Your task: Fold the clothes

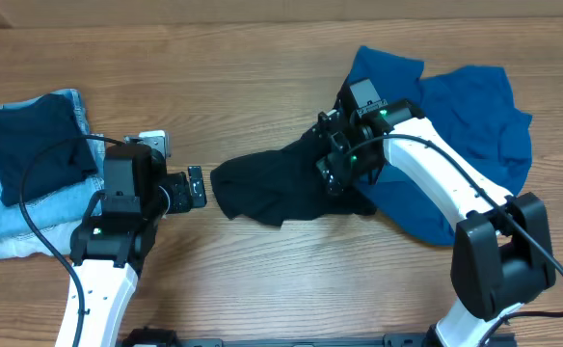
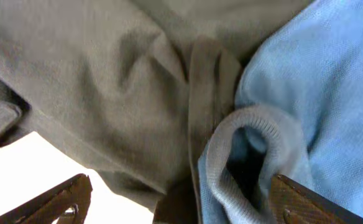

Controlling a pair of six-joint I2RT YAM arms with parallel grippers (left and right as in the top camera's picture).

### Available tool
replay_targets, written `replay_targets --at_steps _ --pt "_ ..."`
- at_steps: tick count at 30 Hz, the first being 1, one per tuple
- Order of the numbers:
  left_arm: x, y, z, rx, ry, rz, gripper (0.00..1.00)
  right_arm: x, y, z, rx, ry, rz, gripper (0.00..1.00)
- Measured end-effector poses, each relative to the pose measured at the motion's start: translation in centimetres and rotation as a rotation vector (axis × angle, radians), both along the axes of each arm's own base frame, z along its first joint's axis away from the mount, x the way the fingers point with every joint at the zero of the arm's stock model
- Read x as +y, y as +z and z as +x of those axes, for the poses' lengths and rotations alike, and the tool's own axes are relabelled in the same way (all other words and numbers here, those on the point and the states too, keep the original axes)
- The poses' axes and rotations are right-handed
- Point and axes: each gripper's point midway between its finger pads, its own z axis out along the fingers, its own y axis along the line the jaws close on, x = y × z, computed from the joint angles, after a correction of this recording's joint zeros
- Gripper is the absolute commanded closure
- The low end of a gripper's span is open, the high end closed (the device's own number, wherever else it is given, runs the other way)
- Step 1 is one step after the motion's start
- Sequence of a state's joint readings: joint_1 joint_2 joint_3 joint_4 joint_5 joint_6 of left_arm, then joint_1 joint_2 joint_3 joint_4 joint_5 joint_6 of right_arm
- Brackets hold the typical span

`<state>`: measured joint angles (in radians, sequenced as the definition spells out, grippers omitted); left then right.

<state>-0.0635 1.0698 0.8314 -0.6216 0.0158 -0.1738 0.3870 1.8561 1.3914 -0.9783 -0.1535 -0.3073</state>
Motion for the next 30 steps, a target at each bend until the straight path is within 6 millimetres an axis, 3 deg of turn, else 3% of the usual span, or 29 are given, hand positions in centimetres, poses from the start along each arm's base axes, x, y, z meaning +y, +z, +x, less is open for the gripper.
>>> replay_targets --at_steps 1,4,6,11,13,14,15,17,18,19,20,22,23,25,27,30 --pt "0.0 0.0 0.0 0.0 0.0 0.0 0.0 0.1 -0.1 0.3 -0.013 0.001 0.005 0.13" --pt "0.0 0.0 0.0 0.0 0.0 0.0 0.0 -0.1 -1.9 -0.1 -0.017 0.006 0.001 0.48" --pt "0.0 0.0 0.0 0.0 0.0 0.0 0.0 -0.4 -2.7 -0.4 -0.015 -0.002 -0.007 0.96" --pt "0.0 0.0 0.0 0.0 0.0 0.0 0.0 -3.4 -2.5 0.7 -0.051 -0.202 -0.163 0.96" --pt "0.0 0.0 0.0 0.0 0.0 0.0 0.0 -7.0 0.9 2.8 -0.135 -0.382 -0.317 0.96" --pt "0.0 0.0 0.0 0.003 0.0 0.0 0.0 -11.9 6.8 5.6 -0.28 -0.613 -0.396 0.96" --pt "0.0 0.0 0.0 0.002 0.0 0.0 0.0 -15.3 10.7 6.9 -0.388 -0.756 -0.412 0.96" --pt "0.0 -0.1 -0.1 0.004 0.0 0.0 0.0 -24.4 18.4 6.1 -0.552 -1.127 -0.412 0.96" --pt "0.0 -0.1 -0.1 0.004 0.0 0.0 0.0 -29.2 21.3 4.4 -0.614 -1.313 -0.4 0.96" --pt "0.0 -0.1 -0.1 0.004 0.0 0.0 0.0 -34.0 23.1 1.5 -0.642 -1.491 -0.413 0.96" --pt "0.0 -0.1 -0.1 0.004 0.0 0.0 0.0 -37.1 23.8 -0.9 -0.641 -1.611 -0.429 0.96" --pt "0.0 -0.1 -0.1 0.003 0.0 0.0 0.0 -40.9 22.8 -4.0 -0.578 -1.77 -0.422 0.96" --pt "0.0 -0.1 -0.1 0.004 0.0 0.0 0.0 -41.3 22.1 -4.1 -0.548 -1.79 -0.381 0.96" --pt "0.0 -0.1 -0.1 0.004 0.0 0.0 0.0 -41.8 20.3 -4.7 -0.475 -1.823 -0.306 0.76" --pt "0.0 -0.1 -0.1 0.004 0.0 0.0 0.0 -40.7 19.7 -3.3 -0.448 -1.739 -0.223 0.62" --pt "0.0 -0.1 -0.1 0.004 0.0 0.0 0.0 -38.2 19.6 -0.9 -0.439 -1.585 -0.153 0.58"
